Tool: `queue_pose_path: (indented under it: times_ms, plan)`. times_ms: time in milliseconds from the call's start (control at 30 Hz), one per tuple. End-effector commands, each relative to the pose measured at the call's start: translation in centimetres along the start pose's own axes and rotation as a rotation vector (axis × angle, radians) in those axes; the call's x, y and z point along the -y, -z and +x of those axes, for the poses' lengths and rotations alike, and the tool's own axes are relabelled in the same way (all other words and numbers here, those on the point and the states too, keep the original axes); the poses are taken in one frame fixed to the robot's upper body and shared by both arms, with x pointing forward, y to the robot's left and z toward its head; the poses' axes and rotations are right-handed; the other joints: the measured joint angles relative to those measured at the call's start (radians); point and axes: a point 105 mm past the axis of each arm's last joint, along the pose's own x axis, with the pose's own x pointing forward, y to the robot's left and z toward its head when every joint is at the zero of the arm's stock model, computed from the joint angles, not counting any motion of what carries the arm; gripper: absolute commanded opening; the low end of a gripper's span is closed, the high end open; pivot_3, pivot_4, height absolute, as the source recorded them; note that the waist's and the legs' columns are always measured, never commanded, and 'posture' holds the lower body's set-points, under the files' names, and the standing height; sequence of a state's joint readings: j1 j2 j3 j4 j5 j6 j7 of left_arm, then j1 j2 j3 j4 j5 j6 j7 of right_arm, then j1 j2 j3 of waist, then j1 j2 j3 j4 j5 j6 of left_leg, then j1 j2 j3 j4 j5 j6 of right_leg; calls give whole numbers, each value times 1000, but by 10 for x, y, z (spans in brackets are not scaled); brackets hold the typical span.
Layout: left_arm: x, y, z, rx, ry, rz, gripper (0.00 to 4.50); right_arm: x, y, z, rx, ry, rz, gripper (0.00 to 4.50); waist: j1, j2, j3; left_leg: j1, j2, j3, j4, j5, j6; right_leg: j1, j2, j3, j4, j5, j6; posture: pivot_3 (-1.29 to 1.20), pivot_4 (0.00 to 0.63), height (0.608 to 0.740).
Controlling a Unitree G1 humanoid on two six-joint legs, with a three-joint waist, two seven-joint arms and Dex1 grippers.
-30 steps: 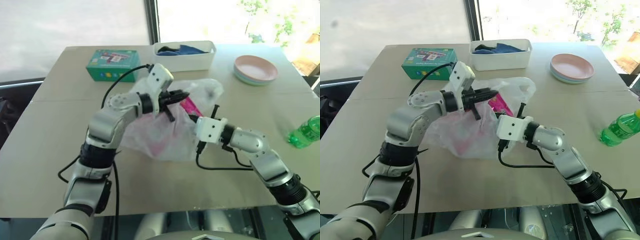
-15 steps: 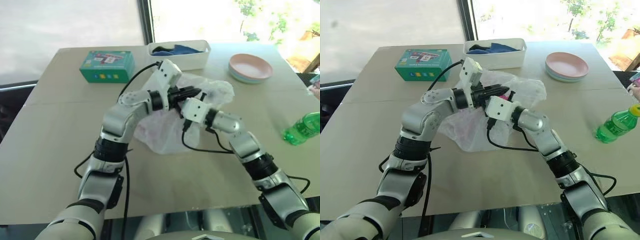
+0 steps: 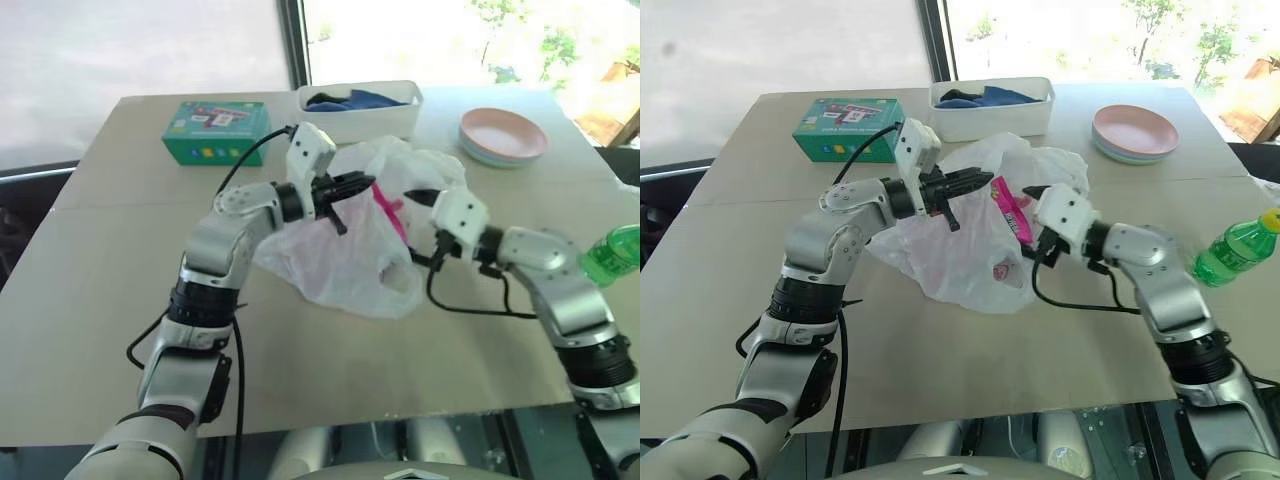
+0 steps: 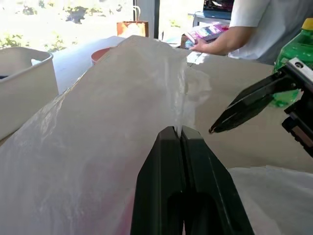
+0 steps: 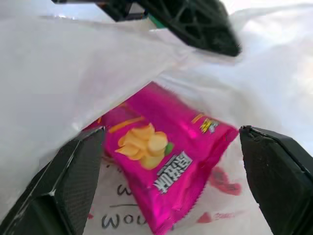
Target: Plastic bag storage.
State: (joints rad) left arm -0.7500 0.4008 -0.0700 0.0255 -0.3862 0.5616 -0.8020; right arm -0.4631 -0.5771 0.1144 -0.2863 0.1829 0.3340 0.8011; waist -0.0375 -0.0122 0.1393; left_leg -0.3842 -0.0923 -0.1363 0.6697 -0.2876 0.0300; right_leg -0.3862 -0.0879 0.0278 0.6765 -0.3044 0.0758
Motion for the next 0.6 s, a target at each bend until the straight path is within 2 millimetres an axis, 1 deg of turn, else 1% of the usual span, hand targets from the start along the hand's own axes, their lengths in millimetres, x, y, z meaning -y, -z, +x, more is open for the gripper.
queue_pose_path:
  times_ms: [33,67,133,167,233,333,400,500,600]
  plan:
    - [-4,-15,-6,53,-13,30,0,56,-34,-50,17,203,-30,4420,9,0,0,-1,-1,0,0,0,0,0,0,0,0,0,0,0,150,740]
    - [-4,-15,-7,53,-13,29,0,69,-37,-62,6,254,-17,4420,10,0,0,-1,-1,0,0,0,0,0,0,0,0,0,0,0,150,740]
    - [-3,-16,-7,58,-16,27,0,100,-30,-102,-86,379,29,4420,13,0,0,-1,-2,0,0,0,0,0,-1,0,-1,0,0,0,150,740]
    - [-1,-17,-7,61,-14,26,0,111,-26,-123,-126,436,57,4420,21,0,0,-1,-1,0,-1,0,0,0,-2,0,-1,0,0,0,150,740]
    - [2,-18,-7,64,-9,25,0,121,-19,-154,-173,501,120,4420,28,0,0,-2,-1,-1,-1,0,0,0,-2,-1,-2,0,0,0,150,740]
    - [6,-19,-6,66,-4,25,0,126,-5,-193,-208,569,259,4420,28,0,0,-2,-1,-1,-1,0,0,0,-2,-1,-4,0,0,0,150,740]
    - [7,-19,-6,67,-5,24,0,123,6,-213,-237,594,347,4420,25,0,0,-2,-1,1,-1,0,1,0,-3,1,-3,0,0,0,150,740]
    - [6,-19,-7,67,-12,19,0,108,15,-232,-222,577,475,4420,27,0,0,-2,-1,1,-1,0,1,0,-3,1,-2,0,0,0,150,740]
    - [6,-17,-9,60,-13,17,0,106,40,-254,-310,678,520,4420,24,0,0,0,0,3,-1,0,1,1,-2,3,0,0,0,0,150,740]
